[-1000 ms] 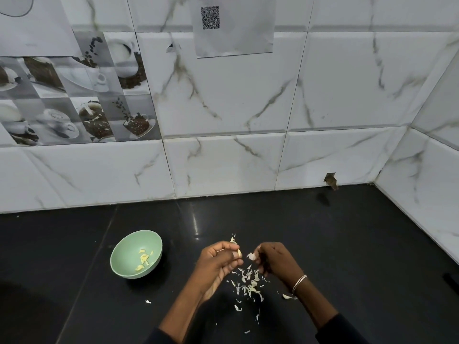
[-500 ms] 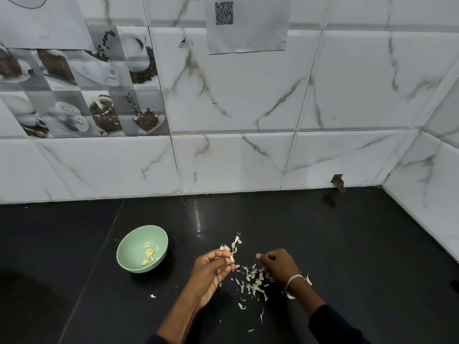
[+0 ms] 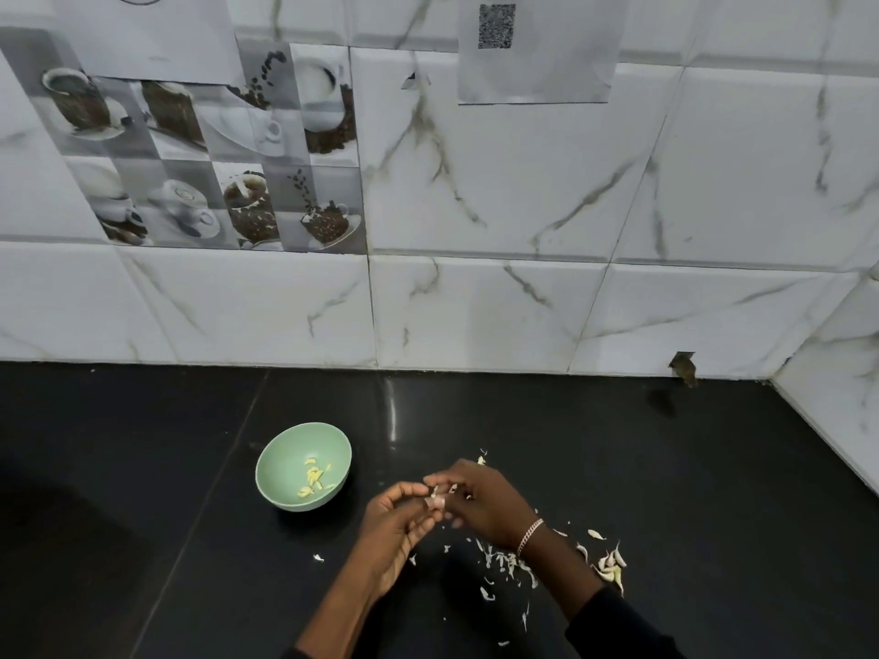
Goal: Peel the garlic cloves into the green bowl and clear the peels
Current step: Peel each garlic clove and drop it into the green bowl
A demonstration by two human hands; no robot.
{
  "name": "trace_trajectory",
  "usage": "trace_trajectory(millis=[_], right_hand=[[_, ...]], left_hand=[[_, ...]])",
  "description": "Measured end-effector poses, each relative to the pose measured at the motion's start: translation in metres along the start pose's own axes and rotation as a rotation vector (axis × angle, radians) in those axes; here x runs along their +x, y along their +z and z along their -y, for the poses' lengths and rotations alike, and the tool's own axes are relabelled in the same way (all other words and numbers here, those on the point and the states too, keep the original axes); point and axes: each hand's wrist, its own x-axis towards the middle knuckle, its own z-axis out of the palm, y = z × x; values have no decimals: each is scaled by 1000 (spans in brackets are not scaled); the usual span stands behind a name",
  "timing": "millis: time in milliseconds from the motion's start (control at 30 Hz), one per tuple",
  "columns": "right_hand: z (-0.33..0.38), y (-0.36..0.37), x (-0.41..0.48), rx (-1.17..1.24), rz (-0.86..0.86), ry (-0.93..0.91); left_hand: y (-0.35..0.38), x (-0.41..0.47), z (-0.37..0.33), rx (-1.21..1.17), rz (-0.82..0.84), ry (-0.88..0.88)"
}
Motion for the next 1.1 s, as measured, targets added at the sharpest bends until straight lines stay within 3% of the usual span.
trace_trajectory(millis=[233, 533, 700, 867, 1100], right_hand=[[24, 43, 52, -44, 100, 25], [55, 118, 129, -84, 90, 81], [60, 140, 154, -129, 106, 156], [63, 131, 154, 36, 16, 186], [30, 74, 73, 189, -129, 149]], left_hand=[[-47, -4, -25, -111, -181, 136], [-117, -3, -63, -313, -477, 245], [-128, -1, -81, -339, -518, 225], [-129, -2, -86, -288, -499, 242], [-95, 5, -63, -176, -421, 214]])
